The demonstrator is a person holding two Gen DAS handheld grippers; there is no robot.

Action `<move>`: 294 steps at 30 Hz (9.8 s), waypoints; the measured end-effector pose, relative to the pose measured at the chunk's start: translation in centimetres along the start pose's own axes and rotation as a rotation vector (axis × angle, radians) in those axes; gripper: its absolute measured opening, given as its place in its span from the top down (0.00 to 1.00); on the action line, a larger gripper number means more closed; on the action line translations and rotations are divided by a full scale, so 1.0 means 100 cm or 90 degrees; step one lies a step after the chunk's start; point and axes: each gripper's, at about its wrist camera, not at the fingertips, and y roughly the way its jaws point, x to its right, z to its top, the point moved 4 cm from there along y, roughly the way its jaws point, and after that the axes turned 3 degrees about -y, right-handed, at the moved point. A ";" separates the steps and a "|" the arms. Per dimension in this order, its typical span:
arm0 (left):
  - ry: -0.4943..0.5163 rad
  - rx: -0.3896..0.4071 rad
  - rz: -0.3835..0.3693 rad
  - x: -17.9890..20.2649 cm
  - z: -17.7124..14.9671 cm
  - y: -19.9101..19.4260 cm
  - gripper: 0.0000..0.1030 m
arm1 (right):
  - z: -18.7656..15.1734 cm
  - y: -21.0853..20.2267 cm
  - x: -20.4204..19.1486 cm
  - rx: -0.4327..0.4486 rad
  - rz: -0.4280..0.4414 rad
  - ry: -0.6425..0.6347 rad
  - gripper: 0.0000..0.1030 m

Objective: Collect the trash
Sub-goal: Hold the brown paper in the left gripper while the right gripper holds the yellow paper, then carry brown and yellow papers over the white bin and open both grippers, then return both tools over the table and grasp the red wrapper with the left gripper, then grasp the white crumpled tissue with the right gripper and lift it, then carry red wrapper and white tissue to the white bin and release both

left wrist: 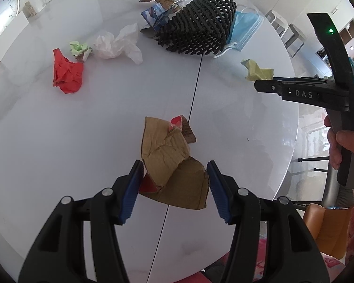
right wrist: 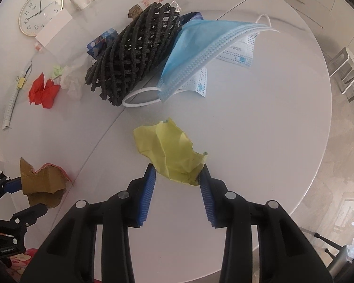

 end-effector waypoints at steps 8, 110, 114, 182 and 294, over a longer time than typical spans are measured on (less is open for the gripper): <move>-0.008 0.002 0.002 -0.003 -0.001 0.004 0.56 | -0.027 -0.034 0.002 0.021 0.018 0.017 0.63; 0.292 -0.081 -0.036 0.329 0.022 0.081 0.57 | -0.203 -0.120 0.214 0.092 -0.012 0.307 0.62; 0.289 -0.097 -0.013 0.331 0.021 0.095 0.50 | -0.204 -0.111 0.217 0.084 0.004 0.309 0.62; -0.052 0.053 0.072 -0.136 0.111 0.021 0.25 | 0.049 -0.058 -0.129 0.094 -0.001 0.059 0.02; 0.237 -0.012 0.178 0.344 -0.024 0.176 0.60 | -0.187 -0.049 0.271 0.056 0.045 0.137 0.20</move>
